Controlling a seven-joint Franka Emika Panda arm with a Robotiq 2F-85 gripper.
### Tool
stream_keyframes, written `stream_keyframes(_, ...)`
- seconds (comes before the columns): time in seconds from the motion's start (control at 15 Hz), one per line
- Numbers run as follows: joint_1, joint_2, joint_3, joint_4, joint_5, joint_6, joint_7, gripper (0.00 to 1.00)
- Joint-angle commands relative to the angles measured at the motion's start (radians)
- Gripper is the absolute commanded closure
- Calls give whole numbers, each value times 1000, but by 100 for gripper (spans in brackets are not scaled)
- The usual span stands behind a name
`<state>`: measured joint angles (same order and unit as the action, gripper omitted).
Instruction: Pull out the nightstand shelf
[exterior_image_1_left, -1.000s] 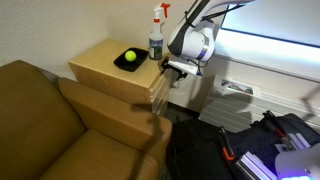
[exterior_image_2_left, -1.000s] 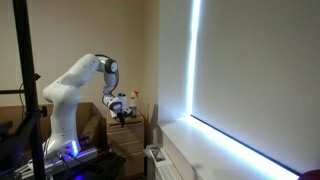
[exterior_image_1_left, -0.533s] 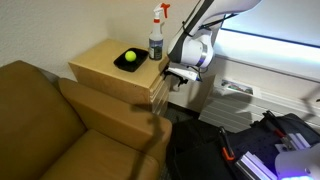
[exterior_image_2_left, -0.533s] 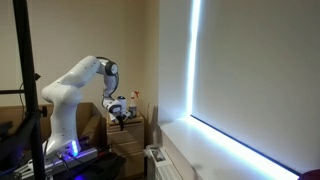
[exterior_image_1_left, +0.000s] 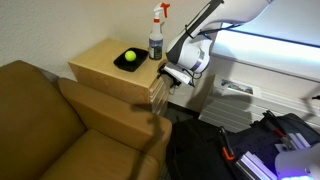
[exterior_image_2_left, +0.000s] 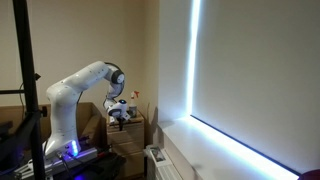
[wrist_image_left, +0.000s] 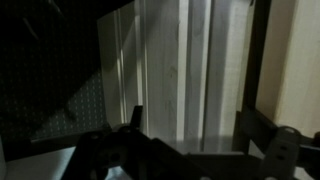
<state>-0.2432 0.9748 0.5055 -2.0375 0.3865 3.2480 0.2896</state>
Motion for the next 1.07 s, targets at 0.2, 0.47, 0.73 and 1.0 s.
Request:
stream_keyframes(0.2,-7,20,4,17,-19,-3,12,0)
stream_keyframes(0.47,83,12,-117,8,-22,49,13,0)
stream_keyframes(0.73,58,30,-110,-11,-37,125,20,0)
stream_keyframes(1.0,-227,146,154,-7,-153,196,58,0)
